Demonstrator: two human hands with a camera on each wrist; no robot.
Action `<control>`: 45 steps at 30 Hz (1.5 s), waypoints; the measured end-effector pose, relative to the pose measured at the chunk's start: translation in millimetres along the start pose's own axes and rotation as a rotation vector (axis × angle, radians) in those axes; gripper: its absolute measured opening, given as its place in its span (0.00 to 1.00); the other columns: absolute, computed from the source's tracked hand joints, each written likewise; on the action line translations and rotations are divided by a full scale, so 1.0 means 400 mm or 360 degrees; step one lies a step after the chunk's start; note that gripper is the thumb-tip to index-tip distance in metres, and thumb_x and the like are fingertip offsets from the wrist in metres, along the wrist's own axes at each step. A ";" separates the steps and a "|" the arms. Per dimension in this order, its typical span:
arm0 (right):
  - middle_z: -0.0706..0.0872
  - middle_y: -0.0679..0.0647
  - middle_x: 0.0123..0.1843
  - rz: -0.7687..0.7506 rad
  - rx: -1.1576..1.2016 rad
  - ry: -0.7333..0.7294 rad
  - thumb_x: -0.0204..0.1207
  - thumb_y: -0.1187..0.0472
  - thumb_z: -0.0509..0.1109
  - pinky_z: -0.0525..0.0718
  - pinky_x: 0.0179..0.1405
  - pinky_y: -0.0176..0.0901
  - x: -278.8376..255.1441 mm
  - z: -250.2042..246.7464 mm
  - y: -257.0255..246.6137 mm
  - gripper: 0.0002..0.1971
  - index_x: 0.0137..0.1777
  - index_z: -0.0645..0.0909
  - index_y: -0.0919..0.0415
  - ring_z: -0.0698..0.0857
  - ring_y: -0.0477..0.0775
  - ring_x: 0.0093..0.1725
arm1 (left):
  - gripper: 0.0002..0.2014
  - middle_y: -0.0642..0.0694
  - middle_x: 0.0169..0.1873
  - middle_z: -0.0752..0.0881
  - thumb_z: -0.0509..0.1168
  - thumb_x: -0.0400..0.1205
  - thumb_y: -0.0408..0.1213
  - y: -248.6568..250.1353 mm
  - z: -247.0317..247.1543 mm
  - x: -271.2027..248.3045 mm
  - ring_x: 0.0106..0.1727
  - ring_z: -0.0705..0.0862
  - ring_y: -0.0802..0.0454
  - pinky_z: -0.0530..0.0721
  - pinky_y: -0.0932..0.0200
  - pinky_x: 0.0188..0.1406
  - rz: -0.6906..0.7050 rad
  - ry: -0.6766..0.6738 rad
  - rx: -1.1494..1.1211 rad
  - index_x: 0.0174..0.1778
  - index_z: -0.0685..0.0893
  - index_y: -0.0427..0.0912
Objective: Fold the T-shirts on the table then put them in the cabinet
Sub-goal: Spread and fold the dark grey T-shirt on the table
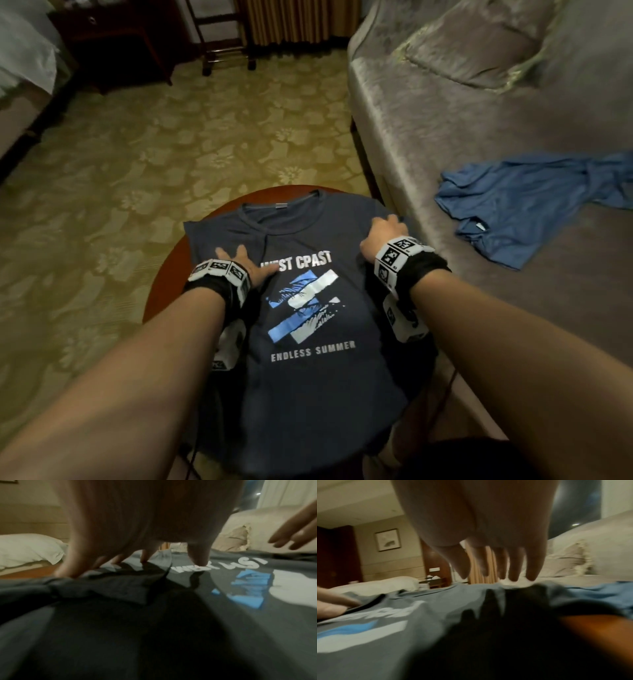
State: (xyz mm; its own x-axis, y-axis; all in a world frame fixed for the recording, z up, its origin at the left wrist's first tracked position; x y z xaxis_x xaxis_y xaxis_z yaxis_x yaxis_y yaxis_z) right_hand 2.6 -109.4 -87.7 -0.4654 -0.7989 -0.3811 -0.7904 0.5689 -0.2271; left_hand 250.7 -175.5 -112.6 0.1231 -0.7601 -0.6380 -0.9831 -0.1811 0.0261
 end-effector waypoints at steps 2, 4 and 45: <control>0.62 0.61 0.78 0.0177 0.0113 0.0020 0.80 0.54 0.65 0.68 0.74 0.60 0.019 -0.022 0.048 0.27 0.76 0.65 0.62 0.63 0.65 0.77 | 0.52 0.39 0.83 0.37 0.58 0.72 0.74 0.055 -0.008 -0.022 0.83 0.46 0.30 0.53 0.34 0.80 0.0014 0.0090 -0.0009 0.85 0.43 0.50; 0.67 0.64 0.76 0.0306 0.0189 -0.0051 0.80 0.54 0.64 0.72 0.73 0.59 0.034 -0.043 0.092 0.28 0.76 0.65 0.65 0.69 0.67 0.74 | 0.49 0.41 0.84 0.38 0.58 0.76 0.70 0.133 -0.005 -0.044 0.83 0.43 0.32 0.51 0.33 0.80 0.0192 0.0221 0.0118 0.85 0.43 0.51; 0.87 0.58 0.51 0.0099 0.1532 0.0597 0.74 0.70 0.70 0.80 0.49 0.39 0.108 -0.101 0.142 0.12 0.55 0.86 0.62 0.84 0.53 0.50 | 0.64 0.46 0.82 0.30 0.70 0.59 0.75 0.269 0.070 -0.068 0.81 0.32 0.32 0.48 0.29 0.79 0.0592 -0.0064 0.0377 0.82 0.37 0.61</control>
State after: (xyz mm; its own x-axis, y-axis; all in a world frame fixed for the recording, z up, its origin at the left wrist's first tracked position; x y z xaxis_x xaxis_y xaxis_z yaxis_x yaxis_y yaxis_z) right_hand -78.4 -119.6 -80.9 -0.7191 -0.6785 -0.1504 -0.1842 0.3947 -0.9001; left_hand 137.9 -156.8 -114.1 -0.2460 -0.7207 -0.6481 -0.9639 0.2521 0.0856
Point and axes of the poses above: each hand's wrist, its own x-axis towards the middle knuckle, its own z-axis out of the palm, y = z × x, the point moved 1 cm from there along x, towards the middle knuckle
